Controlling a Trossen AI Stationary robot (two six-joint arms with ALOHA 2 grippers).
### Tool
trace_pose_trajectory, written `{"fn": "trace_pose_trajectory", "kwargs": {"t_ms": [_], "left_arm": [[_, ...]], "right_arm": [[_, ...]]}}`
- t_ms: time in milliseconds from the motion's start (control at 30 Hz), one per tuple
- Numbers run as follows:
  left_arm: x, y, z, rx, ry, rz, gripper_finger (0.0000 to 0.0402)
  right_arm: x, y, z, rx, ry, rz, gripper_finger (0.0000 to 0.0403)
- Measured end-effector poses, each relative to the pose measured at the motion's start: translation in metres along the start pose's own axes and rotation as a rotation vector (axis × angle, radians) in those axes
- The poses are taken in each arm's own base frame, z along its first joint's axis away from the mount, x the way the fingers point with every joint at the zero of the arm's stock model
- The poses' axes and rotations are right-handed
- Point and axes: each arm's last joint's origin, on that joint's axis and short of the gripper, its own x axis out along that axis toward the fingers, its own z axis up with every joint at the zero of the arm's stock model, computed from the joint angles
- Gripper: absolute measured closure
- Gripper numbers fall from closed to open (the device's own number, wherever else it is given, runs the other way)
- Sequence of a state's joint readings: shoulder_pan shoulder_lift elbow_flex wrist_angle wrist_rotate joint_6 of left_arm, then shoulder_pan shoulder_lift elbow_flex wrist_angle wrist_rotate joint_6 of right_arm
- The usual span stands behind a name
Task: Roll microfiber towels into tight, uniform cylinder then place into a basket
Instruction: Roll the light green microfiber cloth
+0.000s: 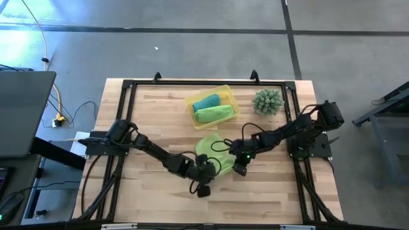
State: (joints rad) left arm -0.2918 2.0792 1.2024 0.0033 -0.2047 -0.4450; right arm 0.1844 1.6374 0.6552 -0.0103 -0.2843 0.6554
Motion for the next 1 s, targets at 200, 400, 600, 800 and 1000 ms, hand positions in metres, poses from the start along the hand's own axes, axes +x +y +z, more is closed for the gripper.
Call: {"fn": "trace_pose_trajectory", "kwargs": {"t_ms": [200, 400, 600, 800, 1000], "left_arm": [[-0.001, -0.011, -0.005, -0.112, 0.006, -0.128, 0.0397], [-0.001, -0.014, -0.030, -0.229, -0.064, -0.236, 0.0398], [-0.006, -0.016, -0.047, -0.328, -0.138, -0.274, 0.0399], [-0.006, -0.017, -0.053, -0.342, -0.125, -0.253, 0.0400], [-0.006, -0.016, -0.054, -0.338, -0.119, -0.249, 0.0400]], "right_arm": [[-0.007, 0.009, -0.003, -0.119, -0.007, 0.028, 0.0325], [-0.023, 0.026, -0.004, -0.416, -0.085, 0.065, 0.0288], [-0.022, 0.049, -0.016, -1.002, -0.172, 0.009, 0.0277], [-0.017, 0.060, -0.026, -1.235, -0.206, -0.123, 0.0276], [0.000, 0.057, -0.025, -1.201, -0.216, -0.130, 0.0259]]}}
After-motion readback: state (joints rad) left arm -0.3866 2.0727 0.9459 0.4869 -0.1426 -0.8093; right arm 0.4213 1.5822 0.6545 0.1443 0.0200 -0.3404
